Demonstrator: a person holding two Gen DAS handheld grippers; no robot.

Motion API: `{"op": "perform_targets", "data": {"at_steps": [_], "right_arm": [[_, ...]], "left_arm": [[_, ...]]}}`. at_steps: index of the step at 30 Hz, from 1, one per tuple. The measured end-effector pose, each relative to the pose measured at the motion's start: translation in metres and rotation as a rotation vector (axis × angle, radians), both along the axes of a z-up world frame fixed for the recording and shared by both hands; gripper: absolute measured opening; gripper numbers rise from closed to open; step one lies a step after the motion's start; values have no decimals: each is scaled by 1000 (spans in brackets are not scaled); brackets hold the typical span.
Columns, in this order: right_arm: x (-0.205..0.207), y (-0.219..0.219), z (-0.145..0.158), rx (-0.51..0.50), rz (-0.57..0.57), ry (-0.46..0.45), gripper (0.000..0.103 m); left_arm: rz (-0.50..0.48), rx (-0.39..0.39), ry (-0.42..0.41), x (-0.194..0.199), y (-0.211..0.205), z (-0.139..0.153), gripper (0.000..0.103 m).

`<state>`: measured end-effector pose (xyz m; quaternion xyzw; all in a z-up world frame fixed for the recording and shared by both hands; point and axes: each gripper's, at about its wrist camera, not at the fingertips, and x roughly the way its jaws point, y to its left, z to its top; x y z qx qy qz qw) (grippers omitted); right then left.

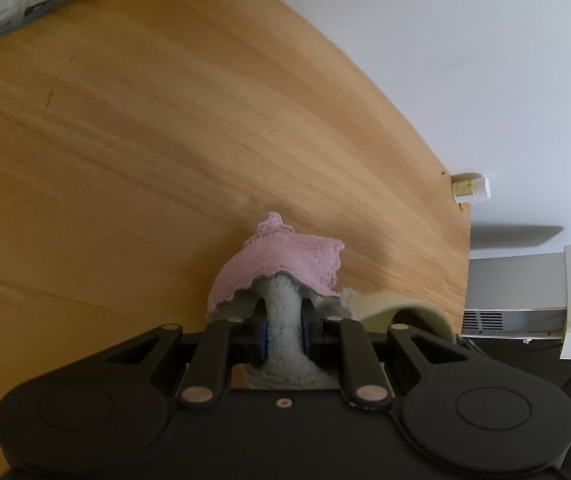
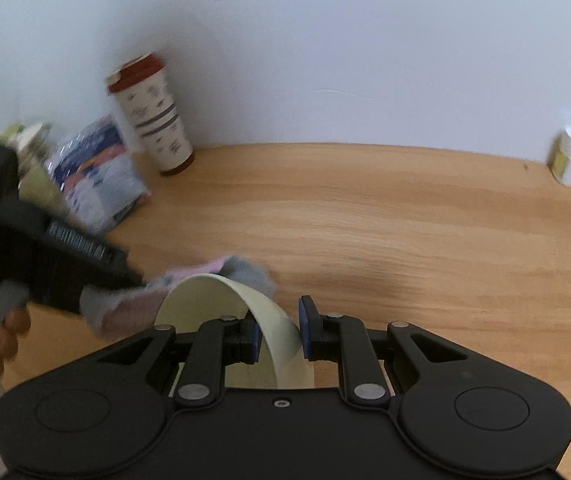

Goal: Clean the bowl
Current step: 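Rub the cloth over the bowl's outer wall with the left tool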

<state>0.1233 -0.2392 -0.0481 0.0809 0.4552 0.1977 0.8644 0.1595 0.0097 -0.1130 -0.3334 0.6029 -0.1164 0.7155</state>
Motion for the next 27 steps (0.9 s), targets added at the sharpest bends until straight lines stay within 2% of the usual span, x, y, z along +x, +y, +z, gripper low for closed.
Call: {"op": "perform_targets", "data": {"at_steps": [5,11,20,23,27], "right_arm": [[11,-10,-14,59,-52,54,20],[20,-24,-39,174,-146,158,21],[26,-27,-53,208,-155,176,18],[28,-29,-56,201,-158,190,16],[30,-33,-59,192,-155,200,15]], "left_arm": [[49,-29,-2,-2,12,4,15],[15,38,-76,-8,15,24,15],[10,81,-199,-18,17,56,15],[-56,69,-251,-19,6,69,15],[-155,90,-307,-20,-16,82,15]]}}
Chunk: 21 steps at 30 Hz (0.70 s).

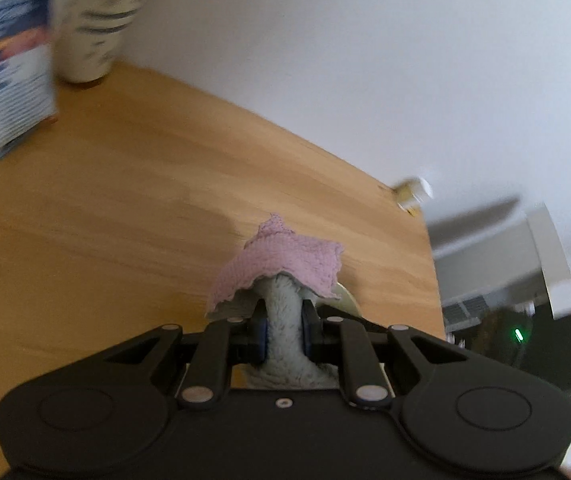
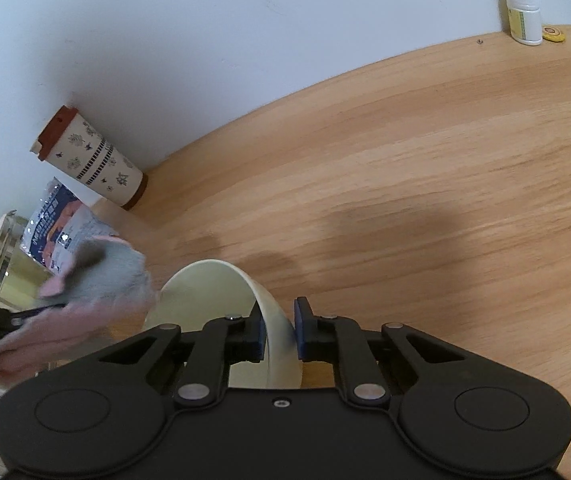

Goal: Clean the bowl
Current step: 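Rub the cloth over the bowl's outer wall with the left tool, then press the cloth into the bowl and wipe its inside with the left tool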

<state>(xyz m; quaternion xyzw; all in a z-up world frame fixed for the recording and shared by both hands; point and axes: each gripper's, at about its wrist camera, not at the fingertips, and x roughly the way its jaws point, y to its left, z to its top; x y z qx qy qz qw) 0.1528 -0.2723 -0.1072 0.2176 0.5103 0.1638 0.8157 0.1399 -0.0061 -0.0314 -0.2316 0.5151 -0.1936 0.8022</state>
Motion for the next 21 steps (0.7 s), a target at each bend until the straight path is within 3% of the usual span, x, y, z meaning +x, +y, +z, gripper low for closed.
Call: {"op": "perform_targets", "data": {"at_steps": [8,10,17,21], "right_arm": [[0,3,-2,-50,53,-22,13],[0,2,-1,-55,64,-32,17],[-6,4,13,-174,168,-110,20],[-3,-2,15,-144,199,-95,9]], "left_arm": [[-126,67,-40,4,-37,-1,15],[-159,102,-52,5,-47,-4,15],[-262,167,-52,5,-76,-18,15],[-299,216,-59,4,-86,-25,15]]}}
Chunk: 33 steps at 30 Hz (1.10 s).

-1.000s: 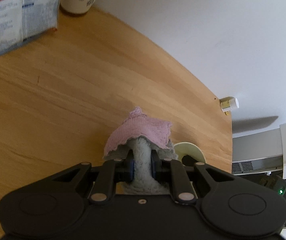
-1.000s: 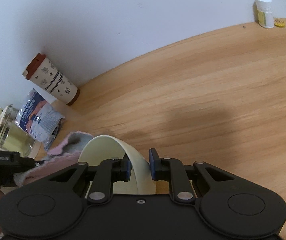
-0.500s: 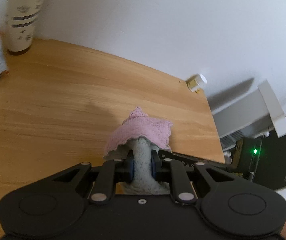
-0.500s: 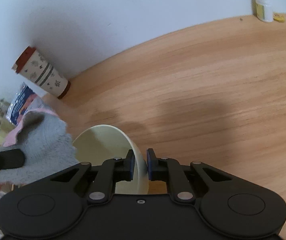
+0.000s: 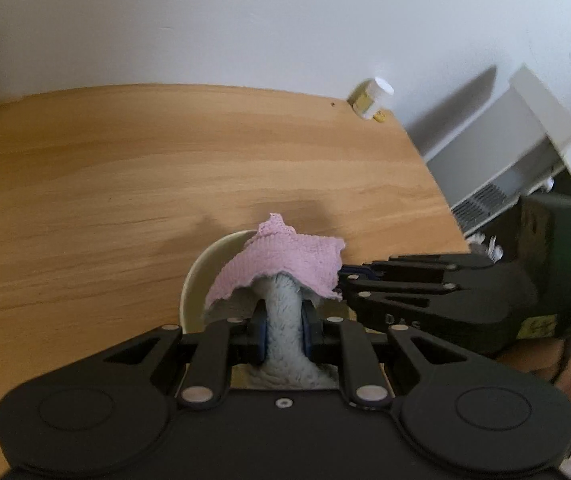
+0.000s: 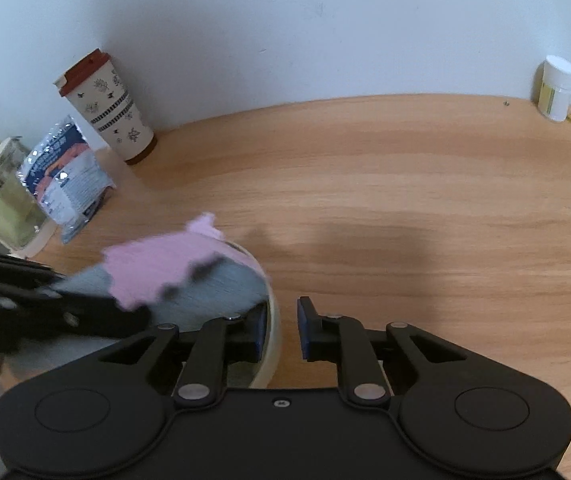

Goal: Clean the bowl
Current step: 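Press the cloth into the bowl and wipe its inside with the left tool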

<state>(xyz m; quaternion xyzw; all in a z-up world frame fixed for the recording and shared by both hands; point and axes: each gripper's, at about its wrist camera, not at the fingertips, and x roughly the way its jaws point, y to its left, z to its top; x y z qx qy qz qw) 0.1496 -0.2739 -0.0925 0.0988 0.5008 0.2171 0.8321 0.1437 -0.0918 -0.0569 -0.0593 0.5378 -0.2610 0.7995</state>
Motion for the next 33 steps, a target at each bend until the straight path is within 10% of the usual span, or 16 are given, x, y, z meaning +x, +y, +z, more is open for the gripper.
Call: {"op": "perform_targets", "data": {"at_steps": [17,33], "right_arm": [[-11,10,2,-117,148,-57,7],[-11,10,4,-143,248,-78,10]], "left_arm": [[-112,109,24,8,-28,-30,13],[-119,234,-153,3,-35,-25,13]]}}
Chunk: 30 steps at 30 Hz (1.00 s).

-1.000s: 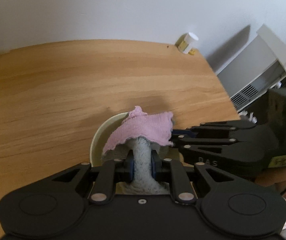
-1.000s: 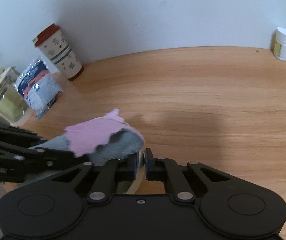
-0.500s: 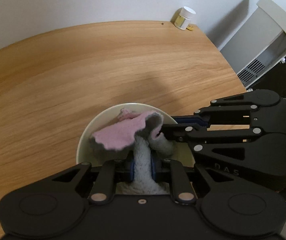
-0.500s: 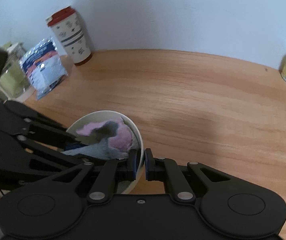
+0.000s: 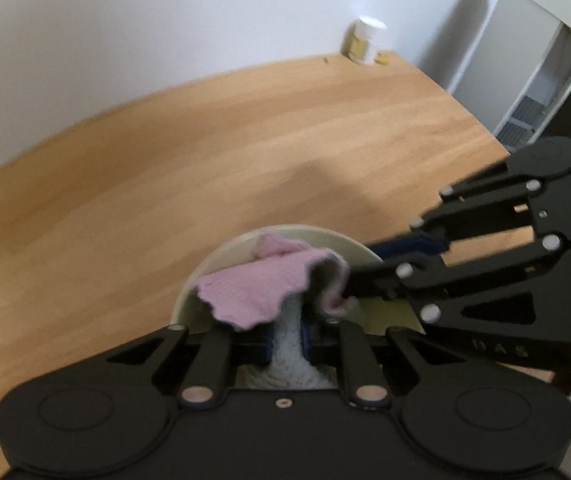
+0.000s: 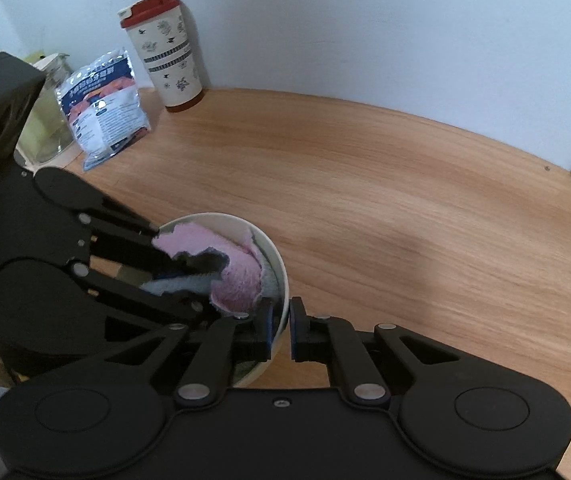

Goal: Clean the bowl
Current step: 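Press the cloth into the bowl and wipe its inside with the left tool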

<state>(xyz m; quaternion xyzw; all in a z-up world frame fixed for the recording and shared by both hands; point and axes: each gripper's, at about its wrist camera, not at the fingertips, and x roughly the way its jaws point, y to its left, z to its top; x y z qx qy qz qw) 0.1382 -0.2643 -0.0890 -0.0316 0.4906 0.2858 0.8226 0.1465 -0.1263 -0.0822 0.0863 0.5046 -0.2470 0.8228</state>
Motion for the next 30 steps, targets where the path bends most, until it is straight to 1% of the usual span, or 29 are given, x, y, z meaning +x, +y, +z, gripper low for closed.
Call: {"op": "perform_targets", "data": {"at_steps": [1,5,7,12,15,18,20,24,26,30], "right_arm": [[0,2,0,-5,6,-4,10],[-1,7,0,-33,40,-22,11],[1,6,-1,-29,26,-16,11],[0,7,-2,-40,39,-21,13],[4,6,-4,-30,35,-15,12],[6,6,-3,-33,38,-15,13],[7,7,-3,-49,61,-23,14],[13,8,-3,-88,95,-30,15],[14,8,-3,-107,119,-30,15],[14,12,-1,-138,168,-38,17]], "left_arm": [[9,-3,-3,1,2,1,13],[-16,50,-81,-4,2,5,13],[1,49,-93,-3,4,8,13],[15,65,-118,-4,6,19,13],[11,68,-115,-3,9,23,13],[-21,52,-104,3,8,18,13],[-30,36,-93,9,5,14,13],[-20,-26,-37,18,2,6,13],[-41,-41,-22,19,0,3,13],[-136,-15,-24,20,-9,-1,13]]}}
